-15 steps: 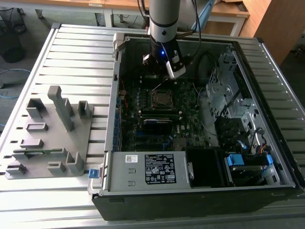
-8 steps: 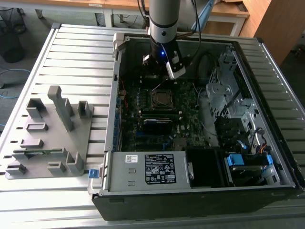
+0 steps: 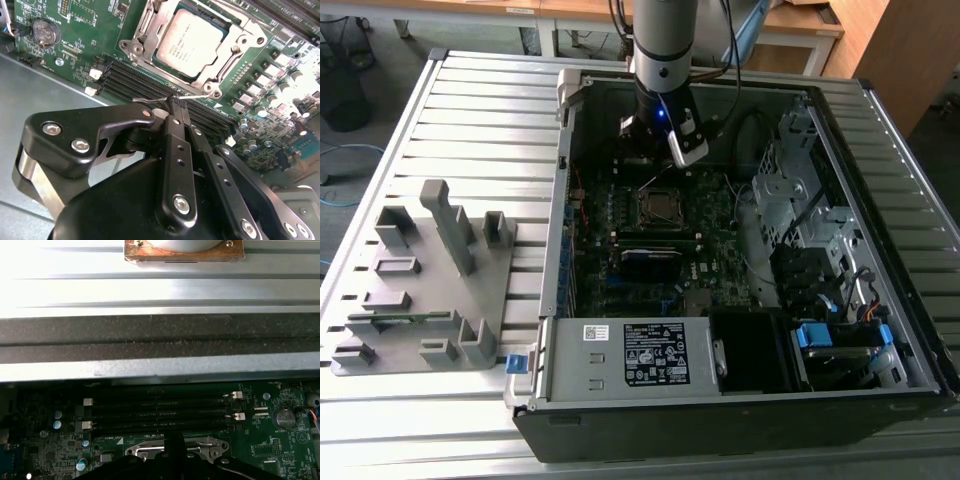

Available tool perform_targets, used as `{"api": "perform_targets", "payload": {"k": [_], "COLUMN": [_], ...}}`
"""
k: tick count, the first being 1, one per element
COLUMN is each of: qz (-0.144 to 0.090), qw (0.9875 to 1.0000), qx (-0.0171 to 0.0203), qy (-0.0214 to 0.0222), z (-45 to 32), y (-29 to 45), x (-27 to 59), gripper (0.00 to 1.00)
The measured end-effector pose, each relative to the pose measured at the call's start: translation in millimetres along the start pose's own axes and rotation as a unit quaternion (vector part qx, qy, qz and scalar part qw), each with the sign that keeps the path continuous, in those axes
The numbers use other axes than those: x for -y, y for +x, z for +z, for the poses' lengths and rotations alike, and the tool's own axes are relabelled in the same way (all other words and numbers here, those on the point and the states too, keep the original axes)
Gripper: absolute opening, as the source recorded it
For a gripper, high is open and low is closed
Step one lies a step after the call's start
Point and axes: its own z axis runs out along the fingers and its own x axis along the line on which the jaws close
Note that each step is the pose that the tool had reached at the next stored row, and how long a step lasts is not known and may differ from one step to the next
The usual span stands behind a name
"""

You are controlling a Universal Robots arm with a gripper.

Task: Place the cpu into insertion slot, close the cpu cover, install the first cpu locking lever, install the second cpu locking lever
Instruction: 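Install the first cpu locking lever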

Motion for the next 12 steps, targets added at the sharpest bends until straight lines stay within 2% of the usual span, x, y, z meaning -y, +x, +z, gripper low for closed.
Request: {"api": "perform_targets", "payload": {"k": [12], "qz": [0.000], "qw": [1.0000], "qx": [0.0000], "qy": [0.0001], "z": [1.8], "y": [-3.0], "x": [-2.0], "gripper": [0.10]}}
